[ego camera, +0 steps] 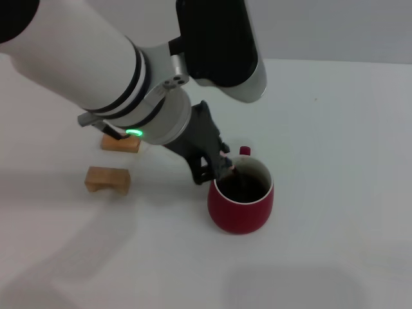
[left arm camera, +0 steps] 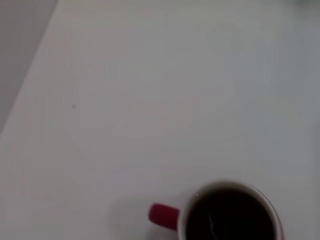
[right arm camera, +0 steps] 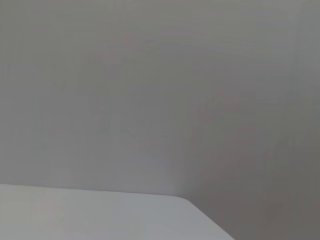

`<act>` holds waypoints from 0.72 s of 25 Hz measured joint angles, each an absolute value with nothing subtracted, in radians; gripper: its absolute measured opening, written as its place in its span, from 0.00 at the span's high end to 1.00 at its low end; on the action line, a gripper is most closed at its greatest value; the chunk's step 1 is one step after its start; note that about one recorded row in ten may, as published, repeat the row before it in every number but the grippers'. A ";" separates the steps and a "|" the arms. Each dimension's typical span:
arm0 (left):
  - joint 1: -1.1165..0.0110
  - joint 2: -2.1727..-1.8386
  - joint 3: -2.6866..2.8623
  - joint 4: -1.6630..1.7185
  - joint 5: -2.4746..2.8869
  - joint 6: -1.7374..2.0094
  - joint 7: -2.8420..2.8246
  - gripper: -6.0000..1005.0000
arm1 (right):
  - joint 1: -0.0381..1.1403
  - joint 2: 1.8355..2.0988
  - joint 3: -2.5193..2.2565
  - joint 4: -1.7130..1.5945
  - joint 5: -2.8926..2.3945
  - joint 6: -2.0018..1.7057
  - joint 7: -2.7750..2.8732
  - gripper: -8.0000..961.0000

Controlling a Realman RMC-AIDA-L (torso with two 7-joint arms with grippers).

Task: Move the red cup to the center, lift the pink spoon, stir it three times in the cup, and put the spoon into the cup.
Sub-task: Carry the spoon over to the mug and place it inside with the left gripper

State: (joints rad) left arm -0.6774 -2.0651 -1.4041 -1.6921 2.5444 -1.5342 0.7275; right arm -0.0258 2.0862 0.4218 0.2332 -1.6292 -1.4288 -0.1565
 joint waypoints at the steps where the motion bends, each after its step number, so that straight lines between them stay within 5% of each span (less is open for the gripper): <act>1: -0.681 -2.066 -1.404 -1.686 2.542 -1.516 0.728 0.86 | -0.026 2.086 0.422 0.233 -1.629 -1.429 -0.157 0.99; 14: -0.668 -2.069 -1.354 -1.675 2.534 -1.429 0.695 0.85 | -0.035 2.087 0.422 0.233 -1.629 -1.436 -0.155 0.99; 18: -0.640 -2.069 -1.314 -1.726 2.534 -1.389 0.692 0.77 | -0.033 2.087 0.422 0.233 -1.629 -1.437 -0.155 0.99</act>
State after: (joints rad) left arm -0.6396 -2.0693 -1.3144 -1.7259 2.5341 -1.3893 0.6920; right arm -0.0330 2.0870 0.4219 0.2334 -1.6292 -1.4370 -0.1555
